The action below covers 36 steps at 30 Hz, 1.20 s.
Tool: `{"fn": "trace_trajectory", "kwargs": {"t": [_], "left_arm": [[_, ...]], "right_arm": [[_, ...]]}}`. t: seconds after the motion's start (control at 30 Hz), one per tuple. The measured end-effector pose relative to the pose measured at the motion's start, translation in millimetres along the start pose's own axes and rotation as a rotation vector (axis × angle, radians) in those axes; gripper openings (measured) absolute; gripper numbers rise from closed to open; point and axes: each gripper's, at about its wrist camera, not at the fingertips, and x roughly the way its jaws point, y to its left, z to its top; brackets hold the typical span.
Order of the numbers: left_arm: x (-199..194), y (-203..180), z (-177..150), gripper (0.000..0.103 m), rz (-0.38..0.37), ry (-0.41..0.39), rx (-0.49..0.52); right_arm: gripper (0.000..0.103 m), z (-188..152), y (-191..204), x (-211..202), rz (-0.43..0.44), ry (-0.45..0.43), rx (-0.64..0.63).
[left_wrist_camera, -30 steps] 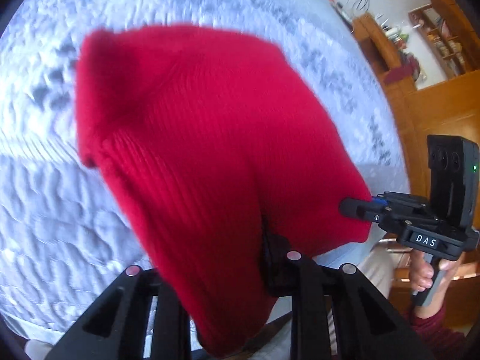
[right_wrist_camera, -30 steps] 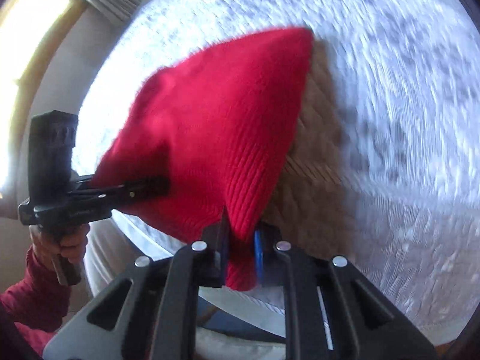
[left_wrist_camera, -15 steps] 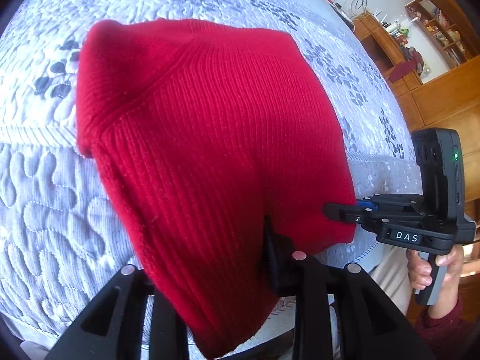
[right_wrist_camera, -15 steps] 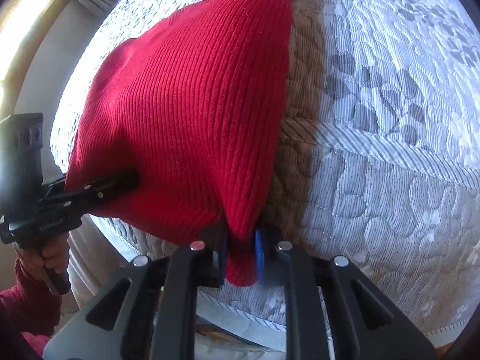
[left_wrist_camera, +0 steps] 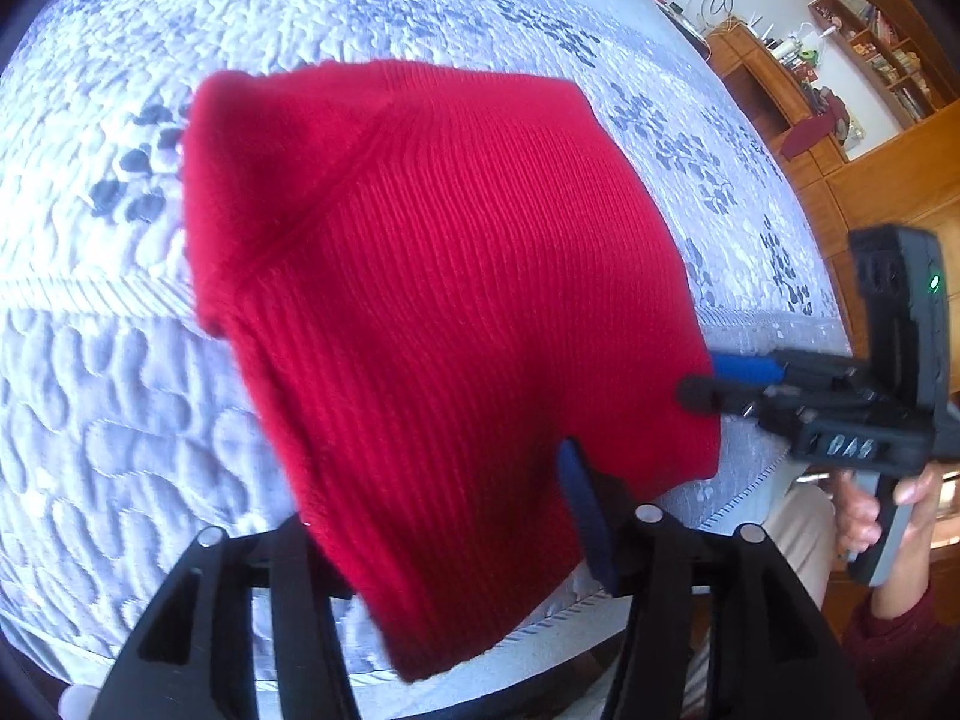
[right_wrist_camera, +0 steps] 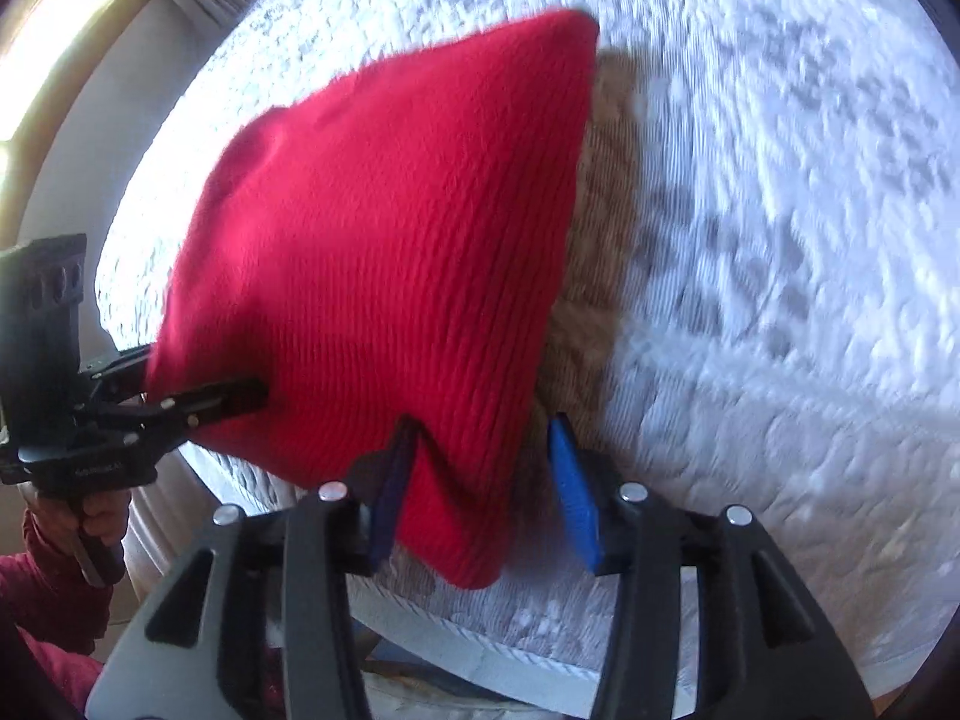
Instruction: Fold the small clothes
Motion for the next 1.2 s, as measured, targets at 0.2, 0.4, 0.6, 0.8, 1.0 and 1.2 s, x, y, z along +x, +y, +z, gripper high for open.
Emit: {"fn": "trace_trajectory", "kwargs": {"t": [0.2, 0.4, 0.6, 0.8, 1.0, 1.2], "left_arm": [[-3.8, 20.2, 7.8, 0.057, -0.037, 0.021, -0.045], [-14.4, 29.7, 10.7, 0.058, -0.046, 0.041, -0.053], [-42.6, 32.3, 12.5, 0.067, 0.045, -0.019, -0.013], [-44.0, 49.2, 33.3, 0.069, 0.073, -0.058, -0.029], [-12.3, 75.3, 74.2, 0.069, 0.06, -0.021, -0.076], [12.0, 78.6, 99.2, 0.084, 0.004, 0.01, -0.111]], "right_arm": [[0.06, 39.1, 1.8, -9.0, 0.027, -0.046, 0.0], [0.066, 70.0, -3.0, 0.8, 0.012, -0.049, -0.011], [0.068, 79.1, -7.3, 11.6, 0.013, -0.04, -0.012], [0.07, 82.3, -11.5, 9.5, 0.022, -0.047, -0.003], [0.075, 94.8, -15.8, 9.0, 0.012, -0.054, -0.008], [0.077, 104.8, -22.7, 17.7, 0.032, -0.03, -0.004]]}}
